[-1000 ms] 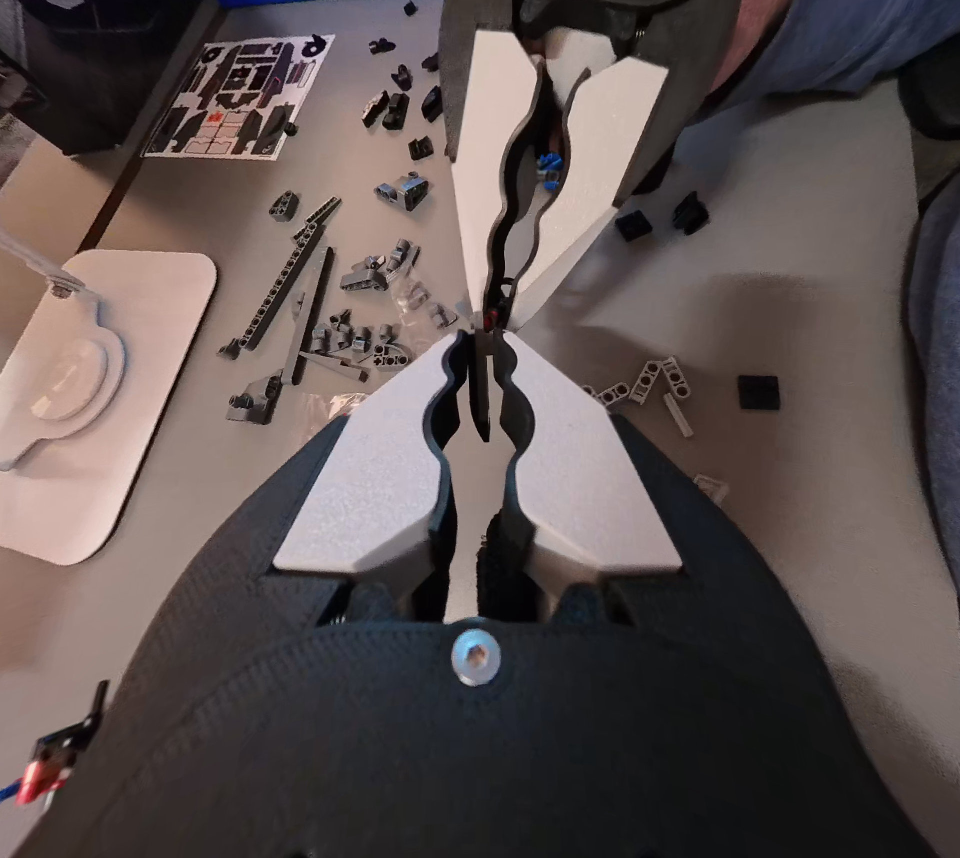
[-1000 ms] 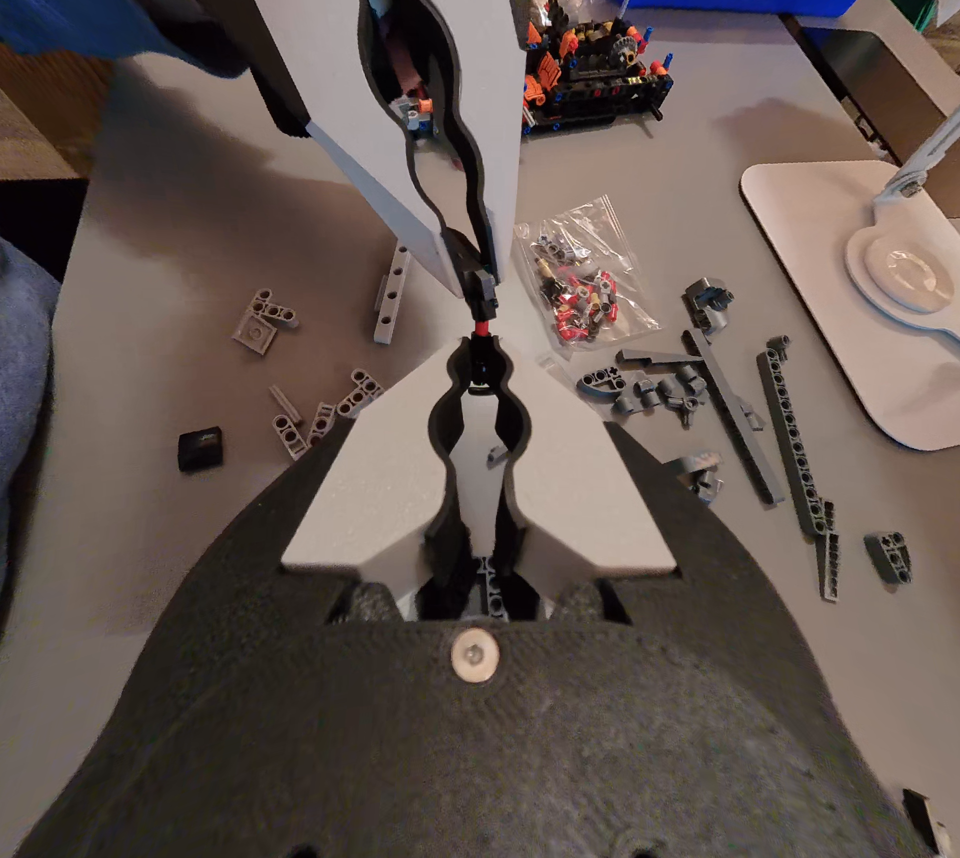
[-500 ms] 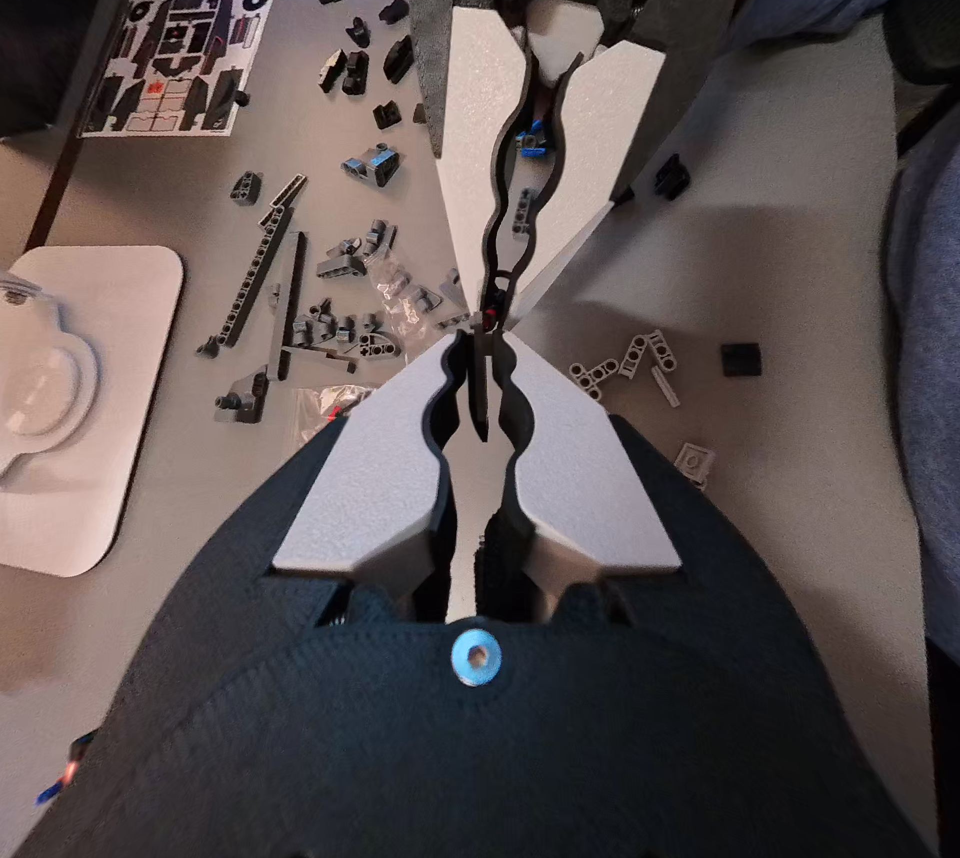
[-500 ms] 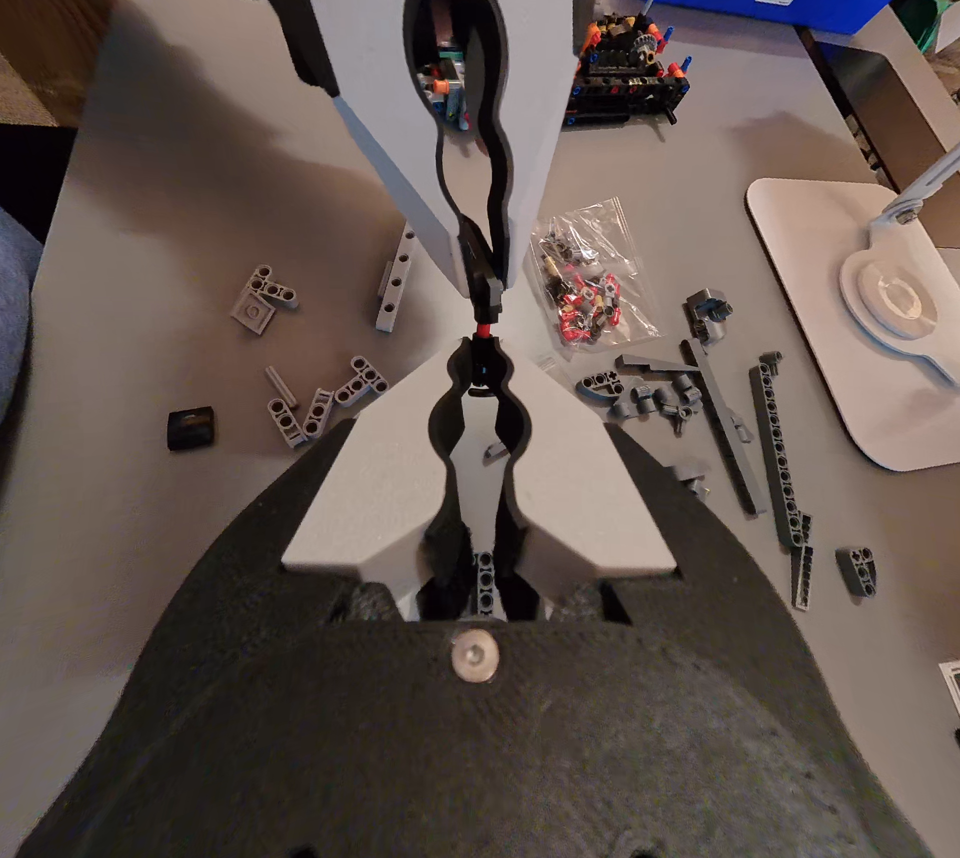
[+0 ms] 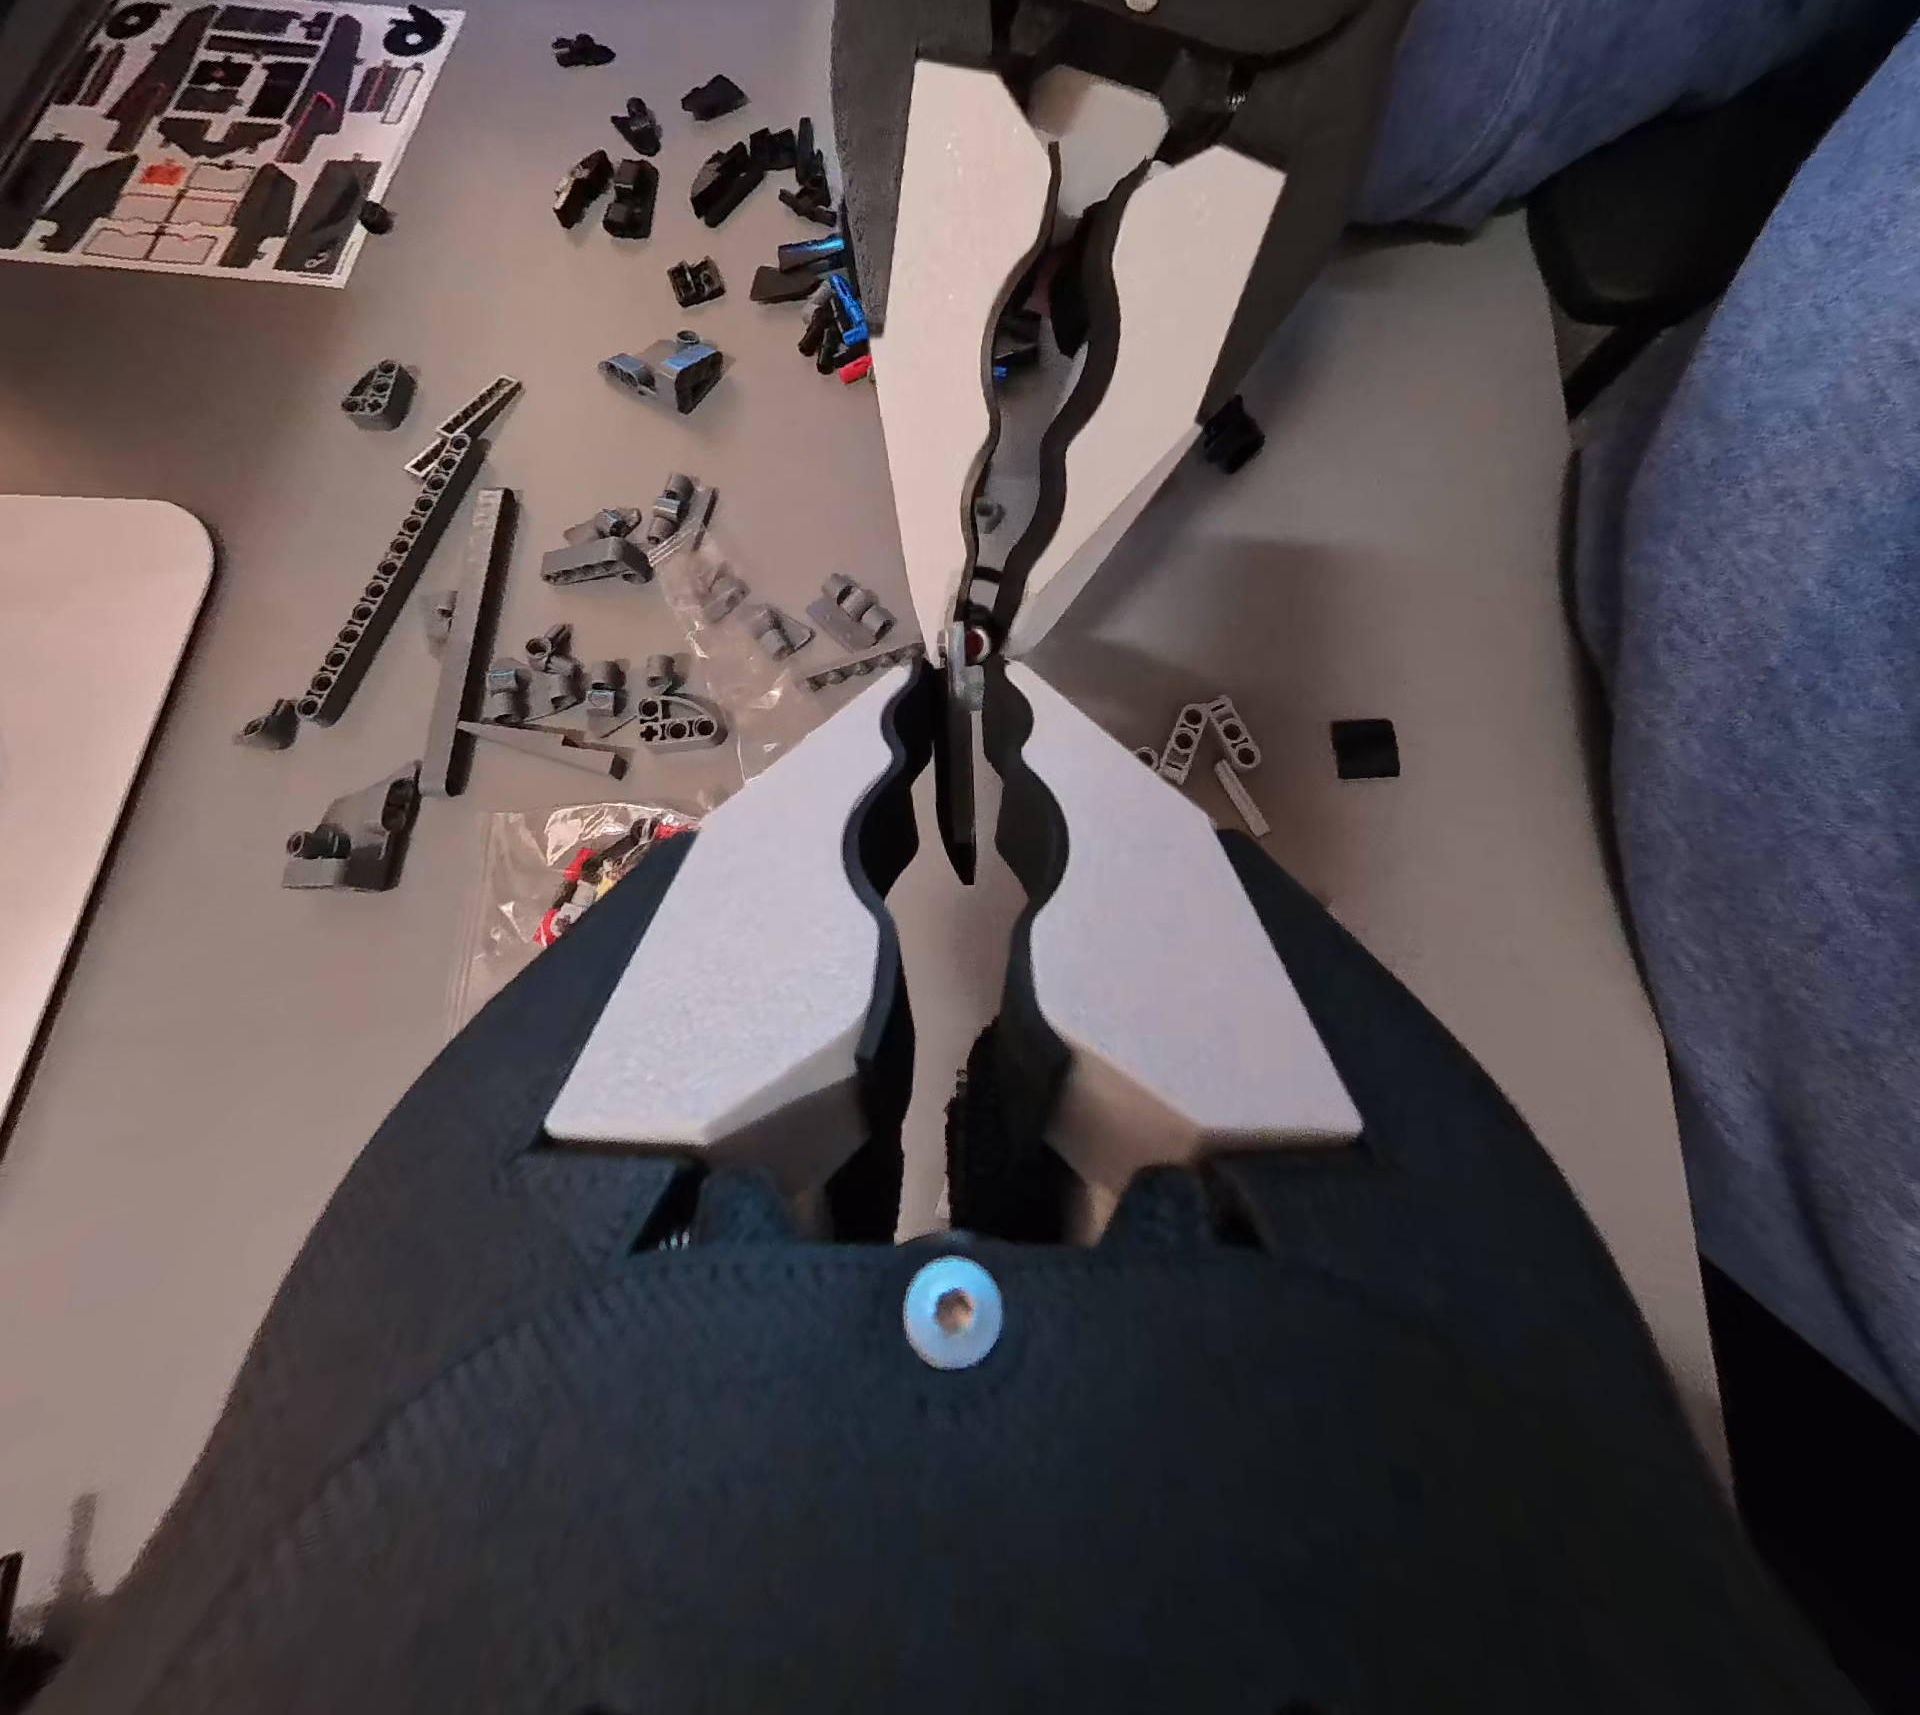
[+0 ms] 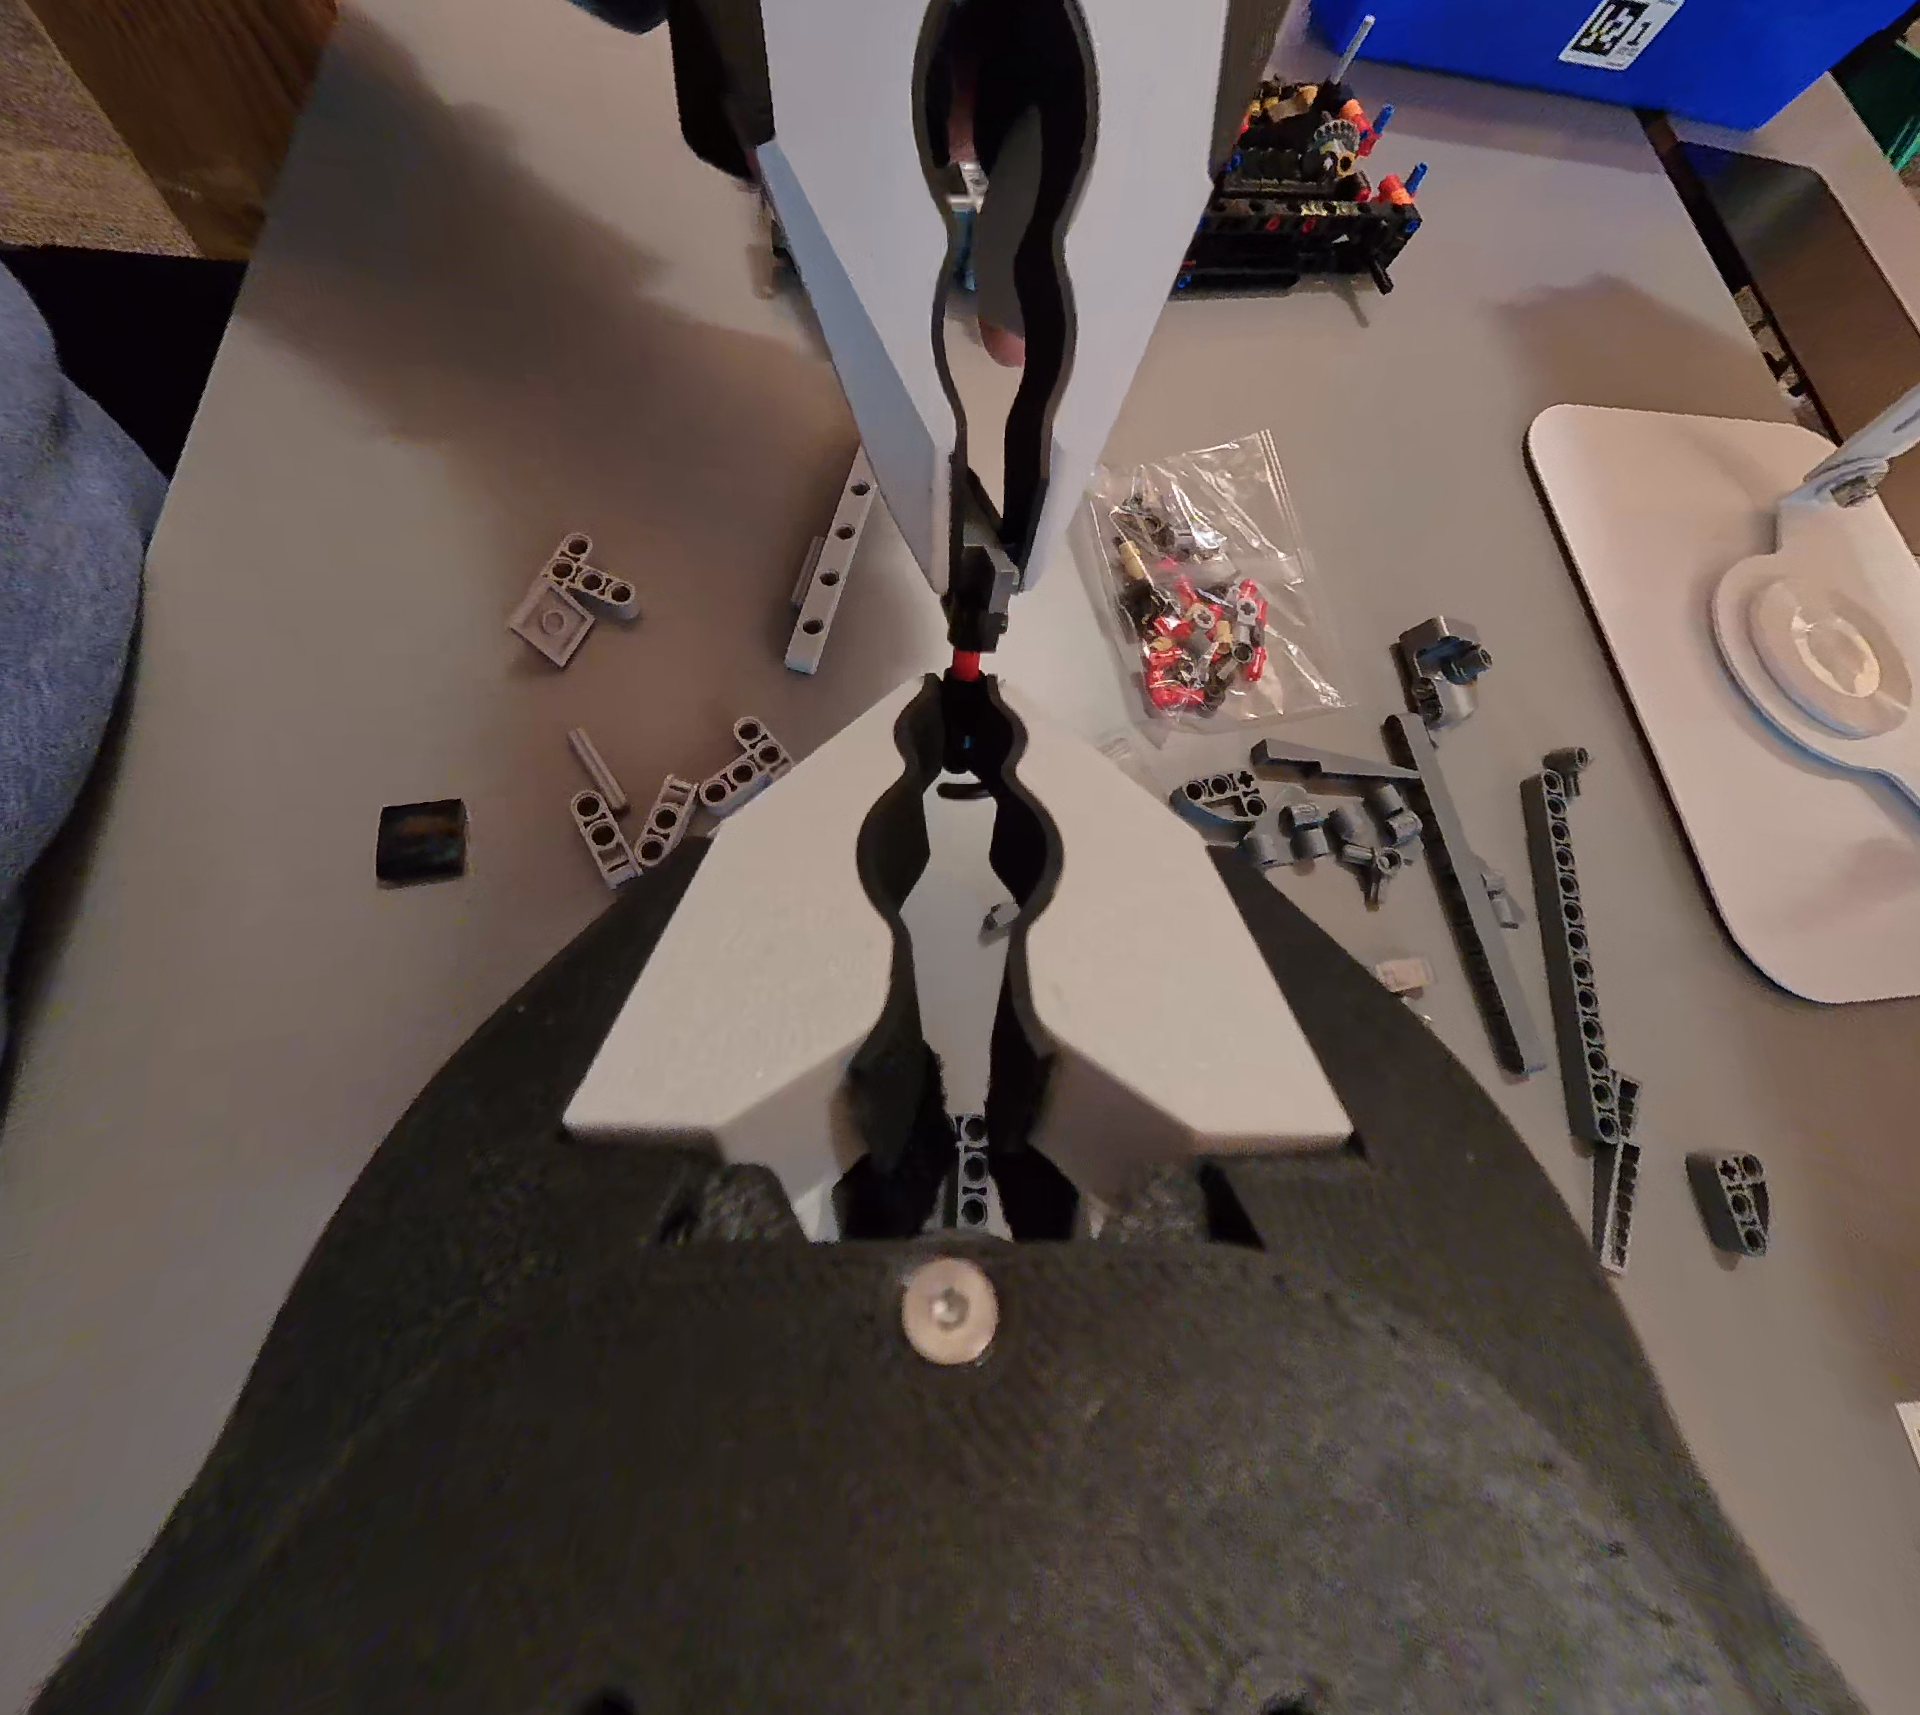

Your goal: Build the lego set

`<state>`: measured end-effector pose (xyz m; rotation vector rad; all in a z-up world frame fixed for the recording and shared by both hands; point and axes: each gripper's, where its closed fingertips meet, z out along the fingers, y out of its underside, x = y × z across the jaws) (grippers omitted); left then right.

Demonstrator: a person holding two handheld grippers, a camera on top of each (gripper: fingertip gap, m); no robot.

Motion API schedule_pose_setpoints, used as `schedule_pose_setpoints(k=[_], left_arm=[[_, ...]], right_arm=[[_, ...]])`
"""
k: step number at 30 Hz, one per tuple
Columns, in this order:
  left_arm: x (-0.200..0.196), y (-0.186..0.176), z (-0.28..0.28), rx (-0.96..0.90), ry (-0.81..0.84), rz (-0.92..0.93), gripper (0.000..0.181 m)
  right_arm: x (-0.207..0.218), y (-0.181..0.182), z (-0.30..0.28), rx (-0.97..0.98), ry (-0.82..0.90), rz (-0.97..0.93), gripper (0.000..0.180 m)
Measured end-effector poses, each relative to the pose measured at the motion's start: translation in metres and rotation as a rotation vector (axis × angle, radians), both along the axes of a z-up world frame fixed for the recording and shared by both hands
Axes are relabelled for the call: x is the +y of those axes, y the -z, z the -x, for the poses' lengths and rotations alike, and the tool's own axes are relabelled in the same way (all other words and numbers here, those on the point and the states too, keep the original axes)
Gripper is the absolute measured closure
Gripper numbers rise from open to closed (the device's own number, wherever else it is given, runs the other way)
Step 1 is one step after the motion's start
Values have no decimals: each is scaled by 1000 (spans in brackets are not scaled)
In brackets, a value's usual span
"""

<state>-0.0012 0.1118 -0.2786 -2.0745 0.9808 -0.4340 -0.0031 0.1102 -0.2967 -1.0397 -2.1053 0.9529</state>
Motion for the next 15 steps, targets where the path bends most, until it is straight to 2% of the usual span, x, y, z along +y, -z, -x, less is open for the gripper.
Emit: schedule_pose_setpoints(k=[1, 6, 15], left_arm=[[-1, 0, -1, -4, 9, 7, 173], [0, 1, -1, -3, 8, 14, 173], [3, 8, 3, 162, -64, -16, 173]], right_arm=[[-1, 1, 0, -1, -7, -7, 179], [-1, 1, 0, -8, -3, 1, 178], [3, 8, 3, -48, 50, 38, 179]])
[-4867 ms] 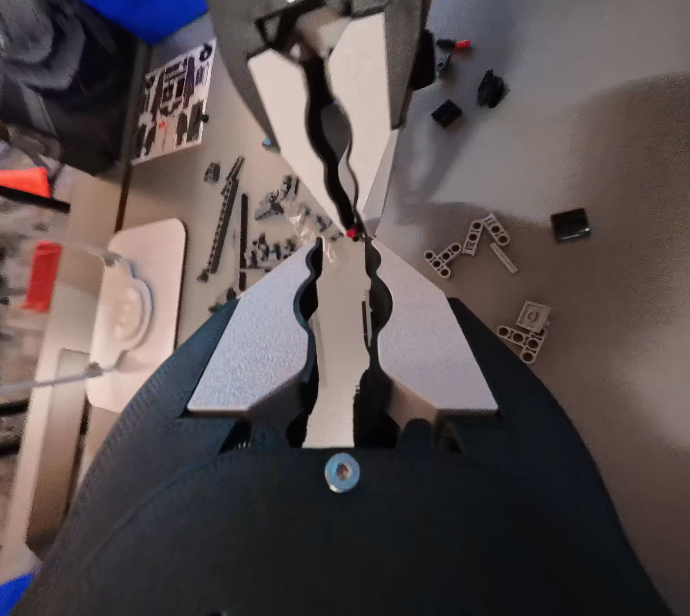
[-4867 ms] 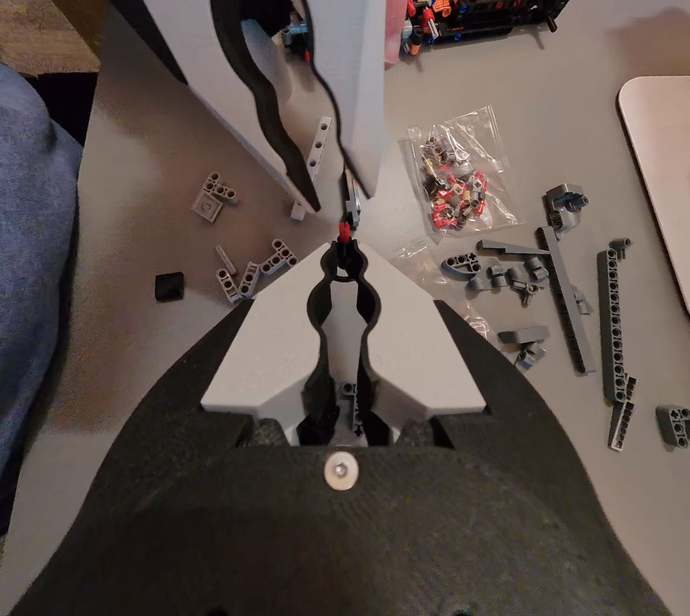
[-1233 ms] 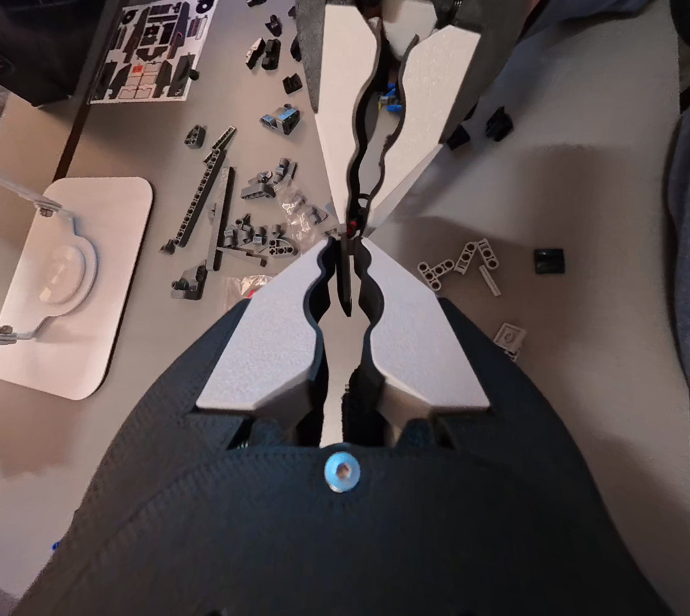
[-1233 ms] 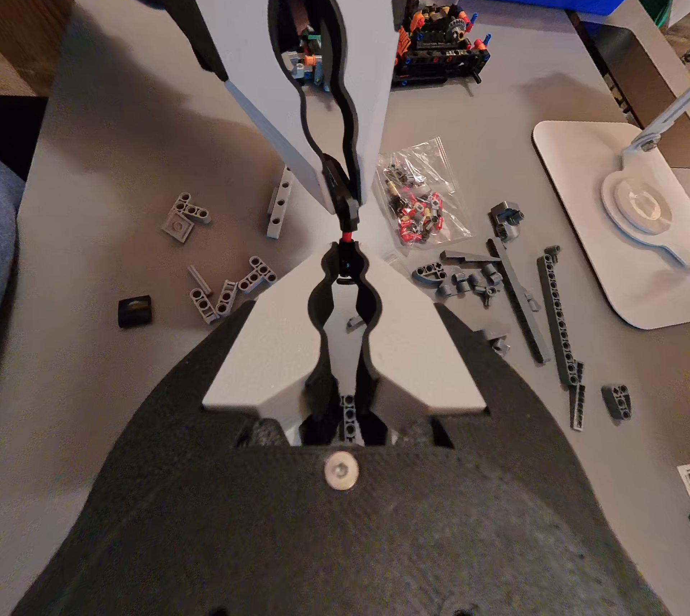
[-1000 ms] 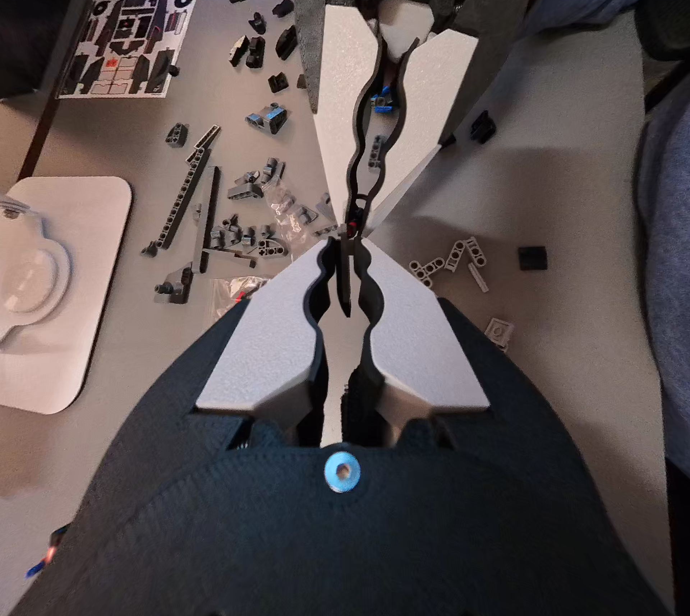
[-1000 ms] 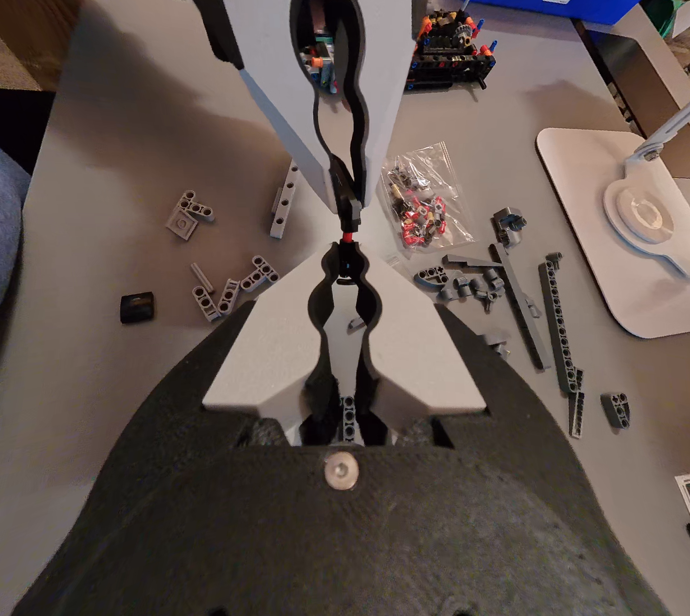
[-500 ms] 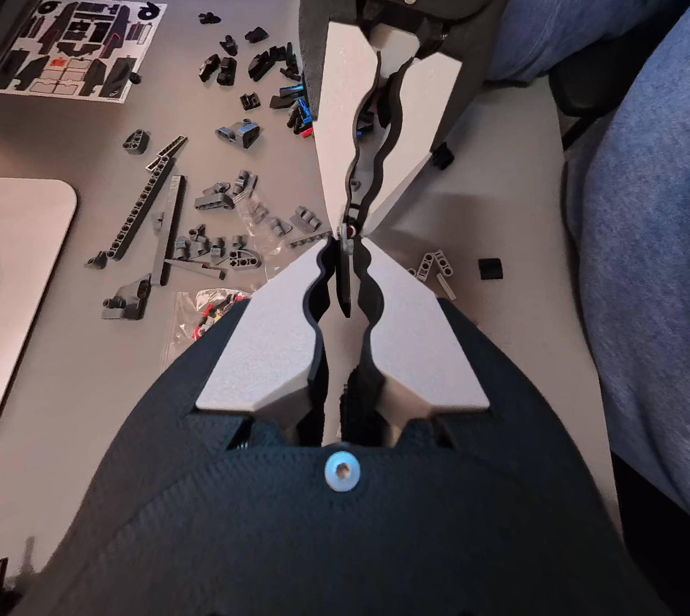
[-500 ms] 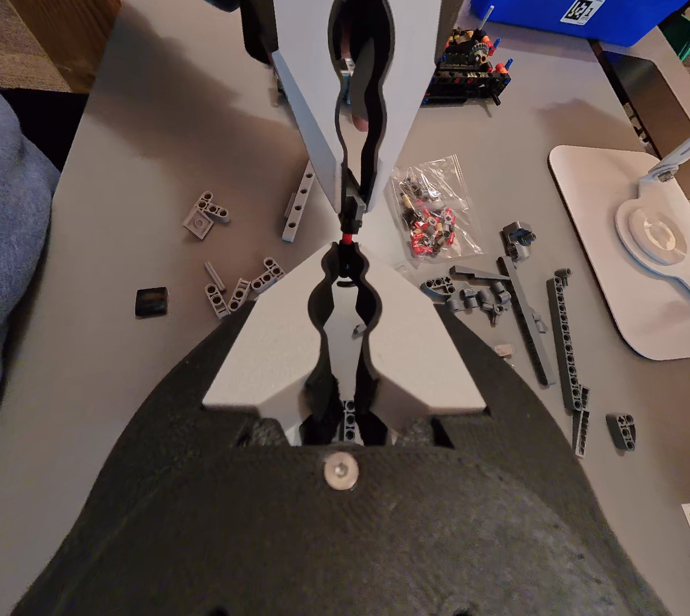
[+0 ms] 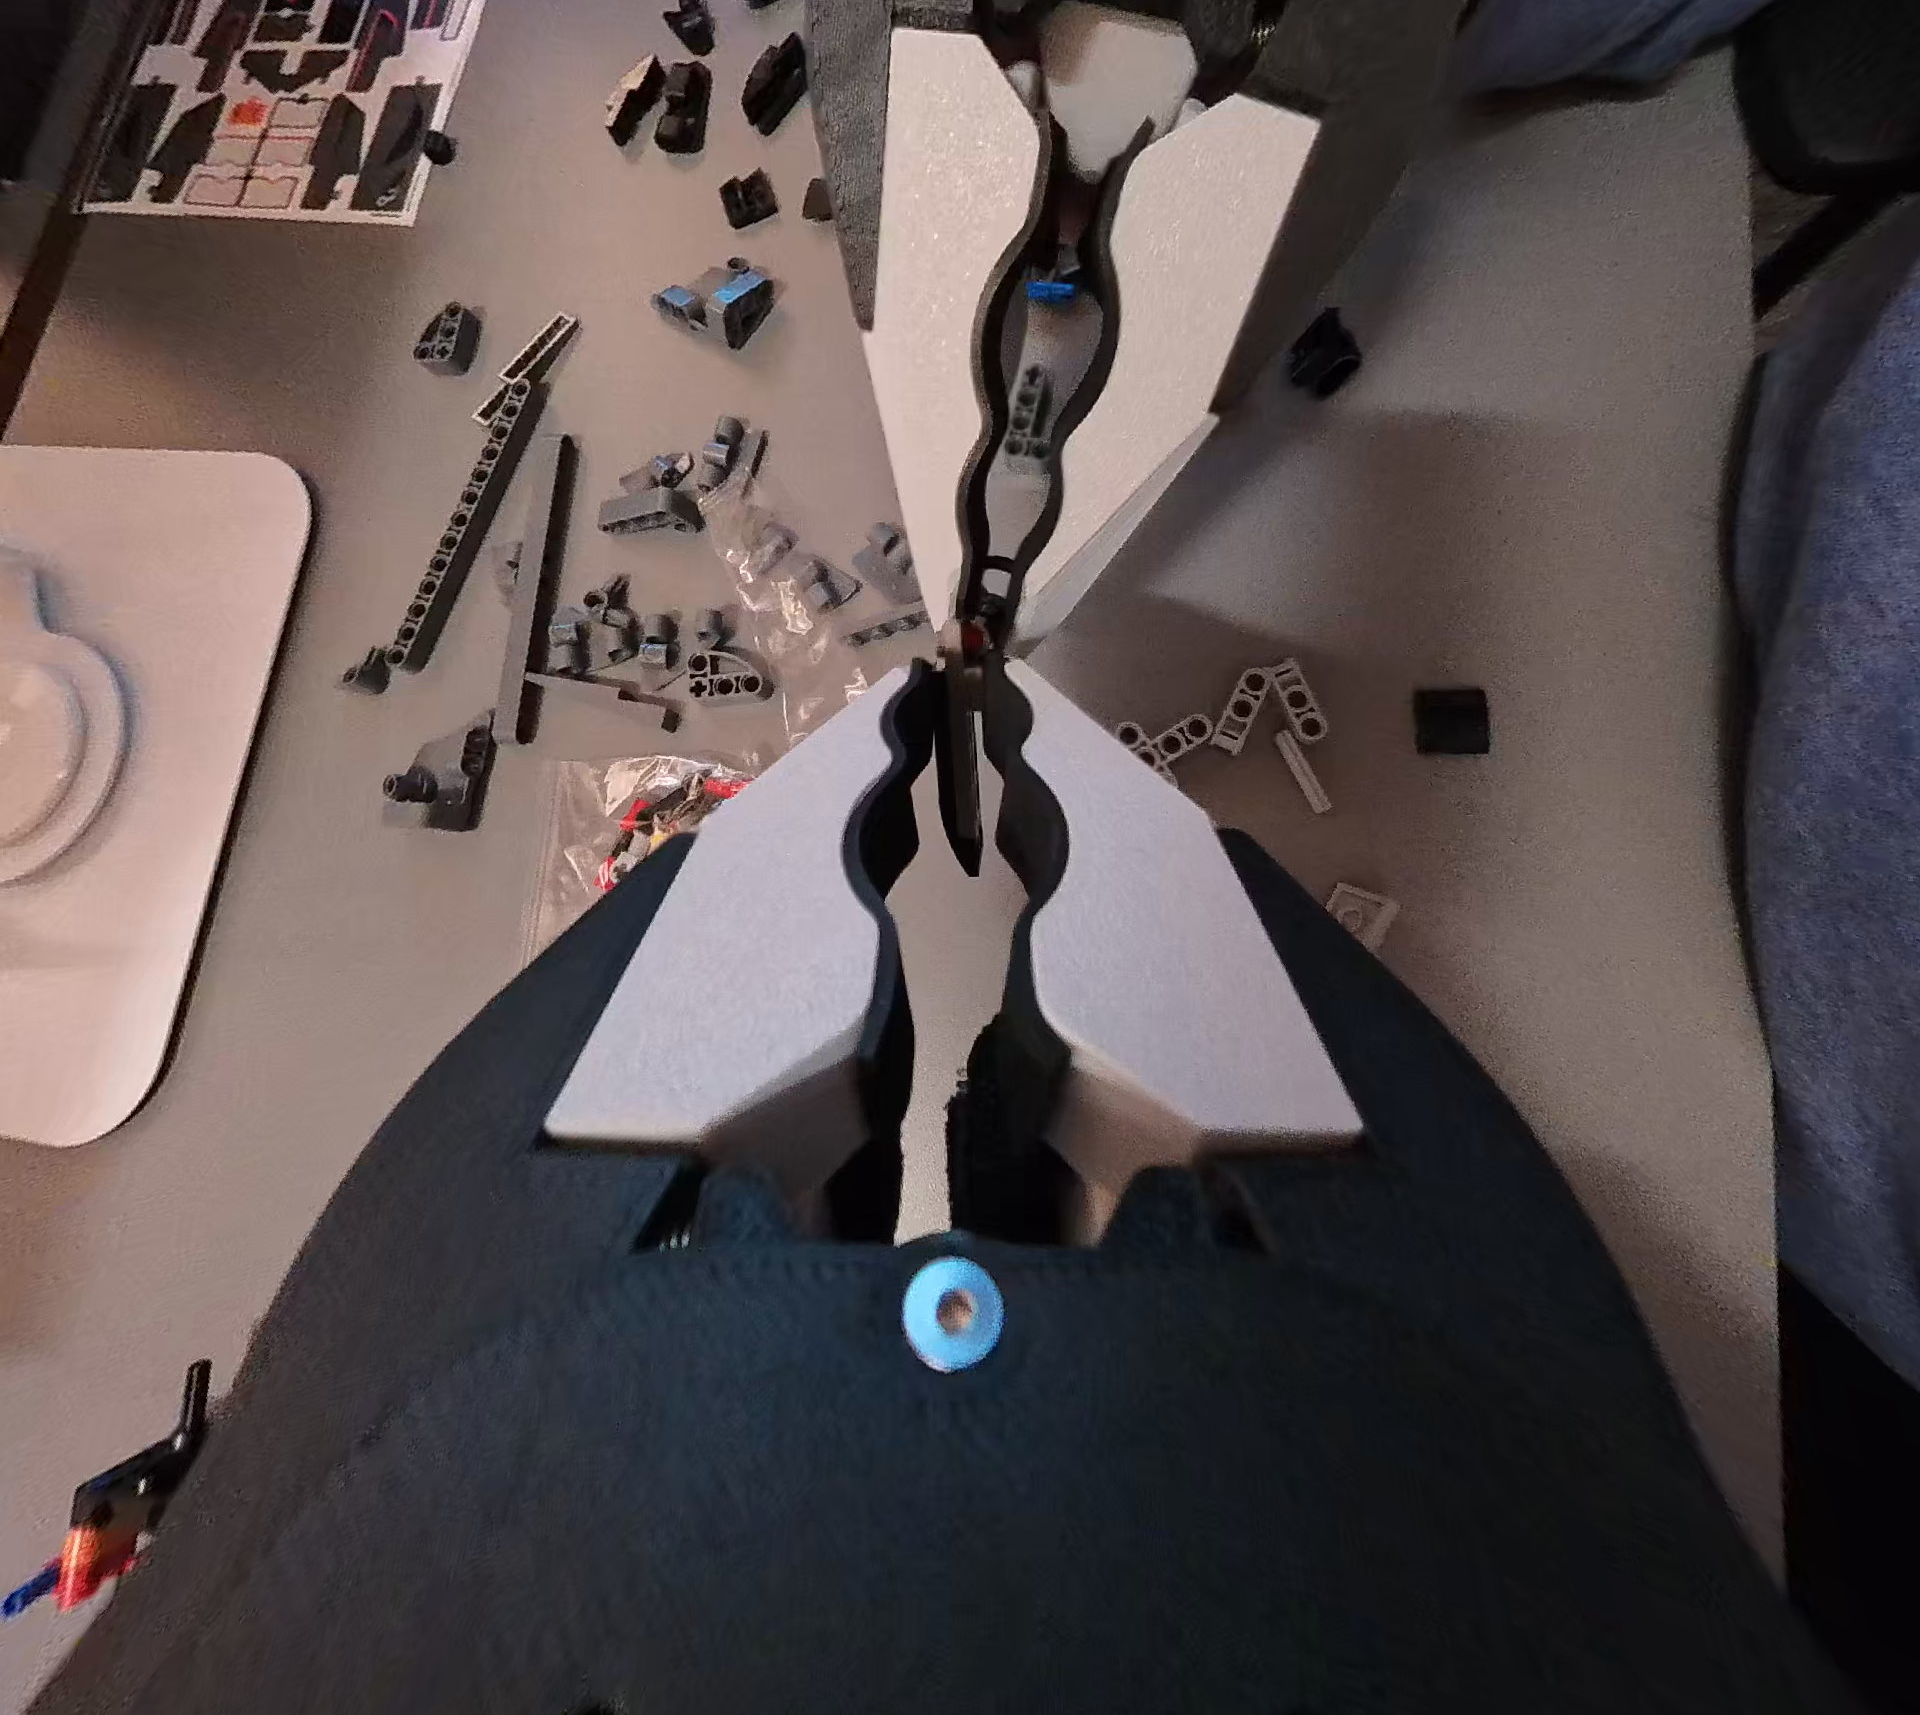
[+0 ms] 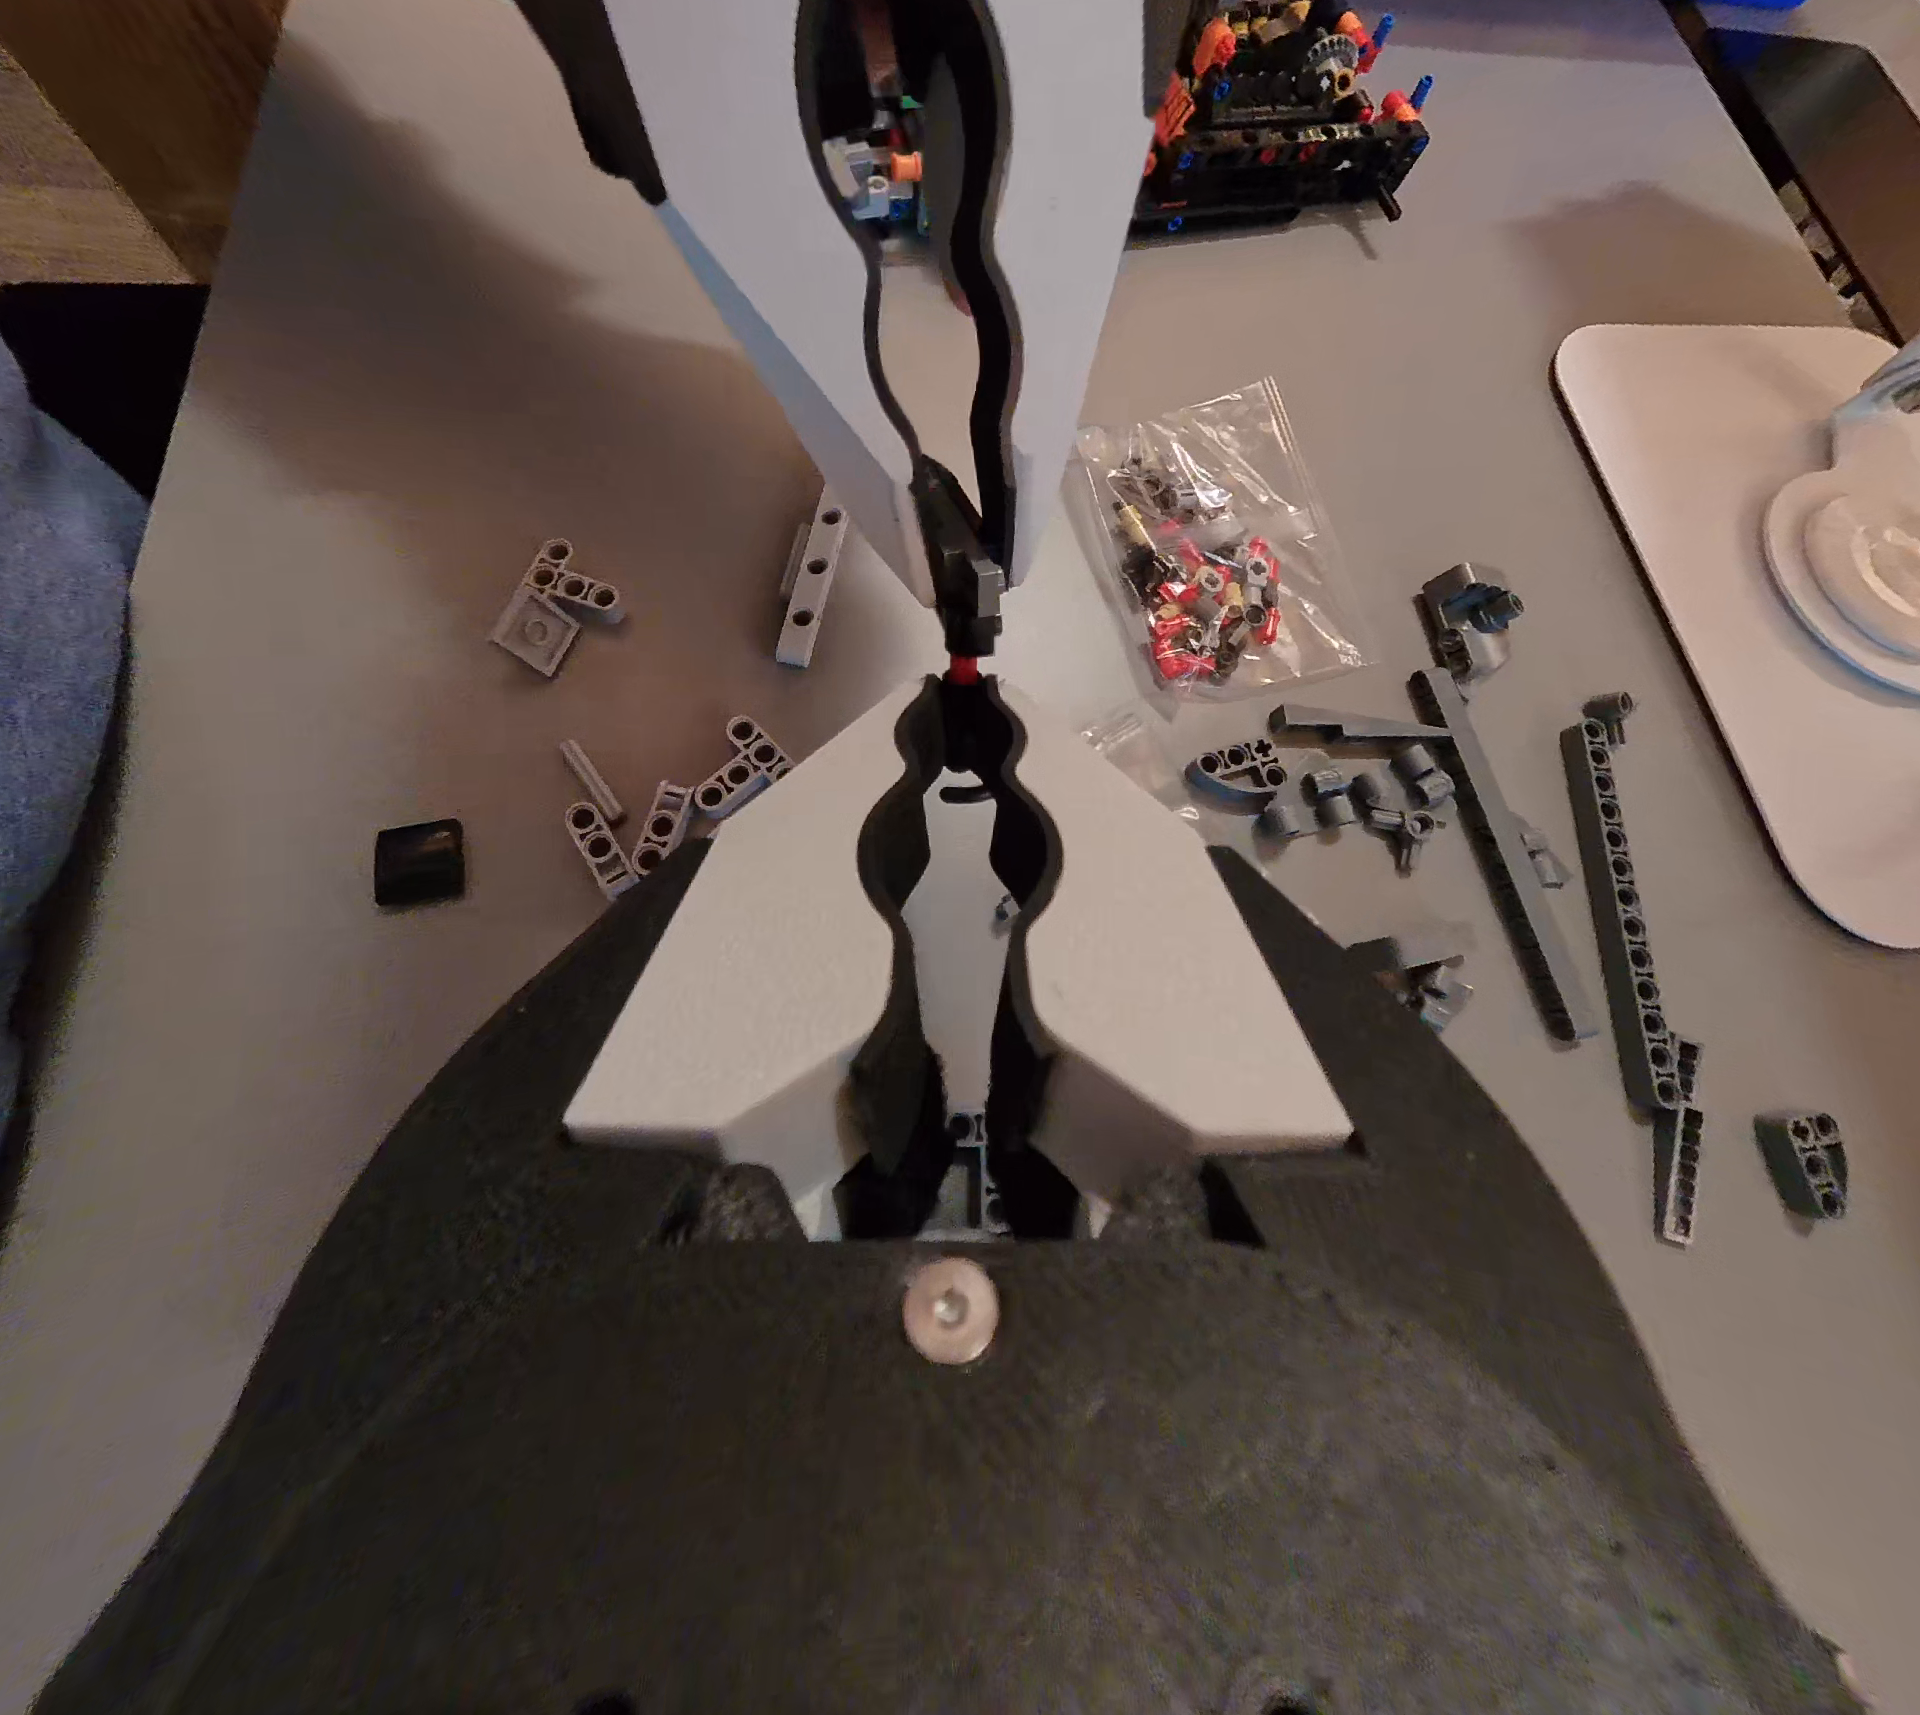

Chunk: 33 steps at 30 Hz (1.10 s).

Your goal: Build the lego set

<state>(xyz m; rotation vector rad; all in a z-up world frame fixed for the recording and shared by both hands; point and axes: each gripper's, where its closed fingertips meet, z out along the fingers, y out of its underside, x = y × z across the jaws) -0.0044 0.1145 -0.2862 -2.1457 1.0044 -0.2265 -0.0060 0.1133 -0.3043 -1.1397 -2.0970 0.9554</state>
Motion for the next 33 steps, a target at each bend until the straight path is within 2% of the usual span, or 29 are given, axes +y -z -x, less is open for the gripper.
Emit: schedule_pose_setpoints(k=[14, 30, 33], left_arm=[[2, 8, 1, 79, -90, -18, 173], [-1, 22, -1, 128, 11, 157, 173], [-1, 24, -1, 136, 12, 176, 173]], right_arm=[[3, 8, 1, -31, 37, -28, 180], [0, 23, -1, -79, -3, -96, 180], [-1, 24, 0, -84, -8, -59, 180]])
